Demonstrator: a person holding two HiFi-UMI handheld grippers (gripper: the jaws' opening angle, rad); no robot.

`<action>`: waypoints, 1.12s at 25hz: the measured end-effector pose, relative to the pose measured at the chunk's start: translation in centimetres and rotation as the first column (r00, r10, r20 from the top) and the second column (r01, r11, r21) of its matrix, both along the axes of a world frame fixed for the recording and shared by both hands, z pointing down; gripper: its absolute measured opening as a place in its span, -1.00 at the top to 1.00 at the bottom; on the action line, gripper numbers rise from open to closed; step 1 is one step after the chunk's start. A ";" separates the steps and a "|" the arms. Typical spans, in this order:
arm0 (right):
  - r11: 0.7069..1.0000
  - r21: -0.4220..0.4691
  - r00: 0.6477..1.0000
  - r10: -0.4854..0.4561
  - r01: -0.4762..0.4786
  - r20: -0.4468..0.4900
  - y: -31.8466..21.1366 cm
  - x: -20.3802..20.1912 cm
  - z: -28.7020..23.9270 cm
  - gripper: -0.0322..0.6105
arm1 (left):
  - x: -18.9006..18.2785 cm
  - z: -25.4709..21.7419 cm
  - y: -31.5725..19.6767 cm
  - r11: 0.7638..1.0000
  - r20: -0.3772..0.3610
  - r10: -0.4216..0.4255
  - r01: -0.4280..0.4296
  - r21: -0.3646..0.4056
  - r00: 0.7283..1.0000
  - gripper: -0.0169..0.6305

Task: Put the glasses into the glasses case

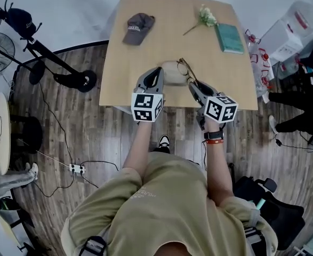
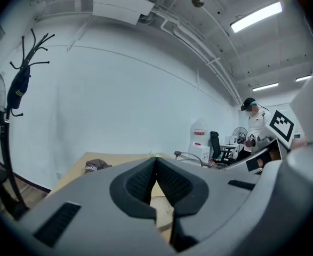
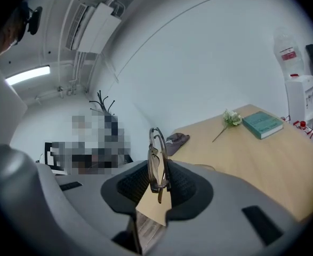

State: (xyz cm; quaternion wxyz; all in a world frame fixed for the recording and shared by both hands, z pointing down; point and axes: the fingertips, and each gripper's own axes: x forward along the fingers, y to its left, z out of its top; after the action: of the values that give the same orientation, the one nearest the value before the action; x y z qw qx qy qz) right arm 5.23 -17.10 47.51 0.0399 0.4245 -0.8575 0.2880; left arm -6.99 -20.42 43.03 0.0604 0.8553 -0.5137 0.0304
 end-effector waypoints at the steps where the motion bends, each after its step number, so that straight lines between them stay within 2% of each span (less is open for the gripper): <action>1: 1.000 -0.003 1.000 0.001 -0.001 0.003 -0.8 -0.1 0.2 0.57 | -0.3 0.2 -0.8 1.000 -0.010 0.001 -0.001 -0.005 1.000 0.88; 4: 1.000 -0.006 1.000 0.003 -0.003 0.005 -2.7 0.0 0.9 0.57 | -1.5 1.0 -2.7 0.999 -0.017 -0.032 0.032 -0.004 0.999 0.88; 8: 1.000 -0.003 1.000 0.002 -0.002 -0.001 -4.7 -0.1 1.2 0.57 | -2.6 2.1 -4.8 1.000 0.003 -0.019 0.019 -0.020 1.000 0.88; 12: 0.999 -0.009 0.999 -0.046 0.046 0.002 -6.8 0.1 2.1 0.57 | -2.5 3.2 -6.6 0.999 -0.026 -0.010 0.009 -0.031 1.000 0.88; 19: 0.986 -0.056 0.988 -0.153 0.154 0.036 -11.9 -0.3 3.4 0.57 | -2.1 5.2 -11.1 0.998 0.000 -0.014 0.014 -0.055 1.000 0.88; 23: 0.962 -0.114 0.968 -0.242 0.248 0.066 -13.9 -0.4 4.0 0.58 | -1.4 5.8 -13.1 0.997 0.009 -0.013 0.014 -0.081 1.000 0.88; 28: 0.908 -0.183 0.926 -0.369 0.377 0.078 -15.8 -1.4 5.4 0.60 | -2.0 7.3 -14.7 0.993 0.017 -0.012 0.014 -0.116 1.000 0.88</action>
State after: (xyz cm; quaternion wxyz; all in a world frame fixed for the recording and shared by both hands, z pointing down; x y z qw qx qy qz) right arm 3.87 -32.88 52.86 0.1175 0.2407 -0.8911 0.3663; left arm -9.01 -35.15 50.36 0.1059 0.8466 -0.5173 0.0666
